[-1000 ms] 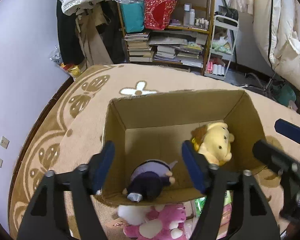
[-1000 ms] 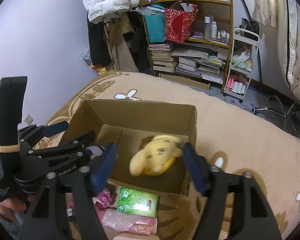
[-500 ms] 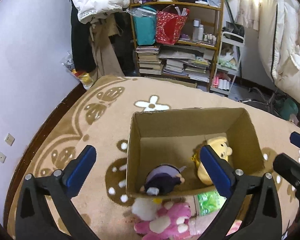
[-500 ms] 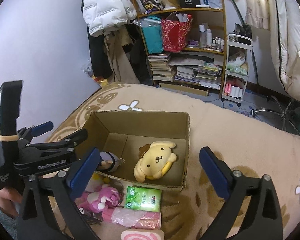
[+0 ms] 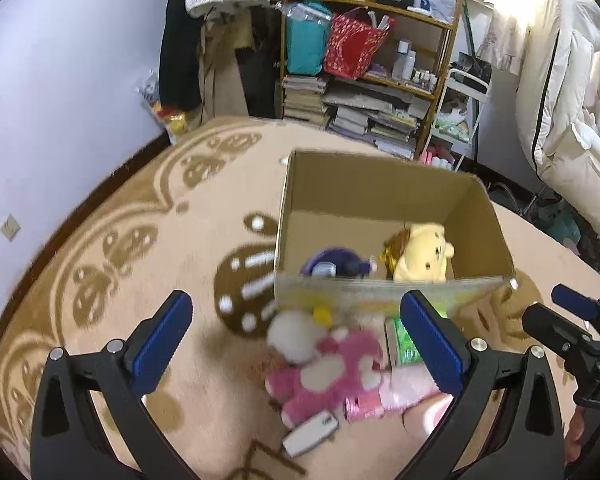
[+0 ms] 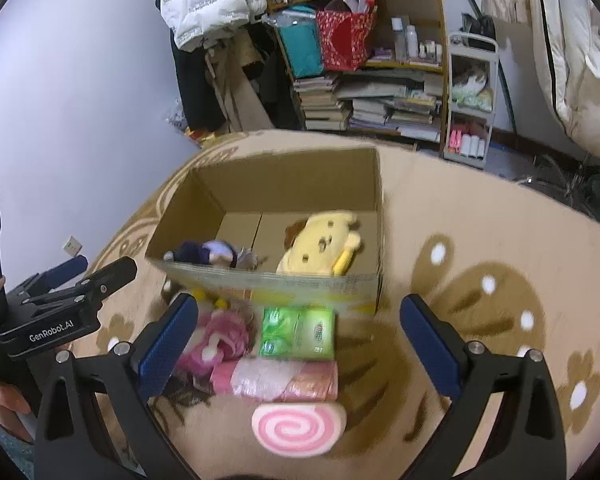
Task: Organize soft objects
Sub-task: 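Move both tools back toward the pile in front of the box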
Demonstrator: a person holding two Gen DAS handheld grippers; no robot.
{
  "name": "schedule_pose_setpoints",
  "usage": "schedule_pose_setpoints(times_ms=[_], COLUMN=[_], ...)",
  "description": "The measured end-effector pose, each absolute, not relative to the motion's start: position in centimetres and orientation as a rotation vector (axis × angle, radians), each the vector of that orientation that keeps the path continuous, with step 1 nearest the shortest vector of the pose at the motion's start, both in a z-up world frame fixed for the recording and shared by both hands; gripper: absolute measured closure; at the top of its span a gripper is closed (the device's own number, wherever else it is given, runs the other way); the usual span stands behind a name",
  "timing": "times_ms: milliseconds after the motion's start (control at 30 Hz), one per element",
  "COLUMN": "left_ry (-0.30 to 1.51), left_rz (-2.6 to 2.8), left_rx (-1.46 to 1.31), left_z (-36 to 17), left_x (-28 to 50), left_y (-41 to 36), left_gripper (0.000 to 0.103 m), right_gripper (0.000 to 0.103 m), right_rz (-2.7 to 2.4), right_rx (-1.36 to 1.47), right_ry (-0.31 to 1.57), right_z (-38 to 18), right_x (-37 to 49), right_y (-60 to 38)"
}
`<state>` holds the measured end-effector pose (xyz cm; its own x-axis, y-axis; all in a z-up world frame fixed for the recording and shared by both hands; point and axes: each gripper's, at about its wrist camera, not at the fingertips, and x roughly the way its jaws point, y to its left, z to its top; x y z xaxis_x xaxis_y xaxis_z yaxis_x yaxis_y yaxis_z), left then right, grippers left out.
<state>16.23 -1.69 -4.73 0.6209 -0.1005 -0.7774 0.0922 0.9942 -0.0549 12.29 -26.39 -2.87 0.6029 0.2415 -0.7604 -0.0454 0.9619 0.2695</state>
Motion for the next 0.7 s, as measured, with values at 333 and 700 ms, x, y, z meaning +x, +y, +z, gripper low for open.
schedule_pose_setpoints(times_ms=[333, 700], left_ry=[0.988, 1.088], left_rz=[-0.1, -0.113], left_rx=[0.013, 0.059], left_z=[-7.3, -10.7], left_x=[13.8, 11.9], left_y=[-1.9, -2.4], left_gripper=[0.0, 0.0], right_gripper=[0.0, 0.0], right_rz=[0.205, 0.207], right_rx=[0.264, 0.313], right_ry=[0.985, 1.078], right_z=[-5.8, -9.3], right_x=[10.0, 8.7], right_y=[-25.1, -25.0])
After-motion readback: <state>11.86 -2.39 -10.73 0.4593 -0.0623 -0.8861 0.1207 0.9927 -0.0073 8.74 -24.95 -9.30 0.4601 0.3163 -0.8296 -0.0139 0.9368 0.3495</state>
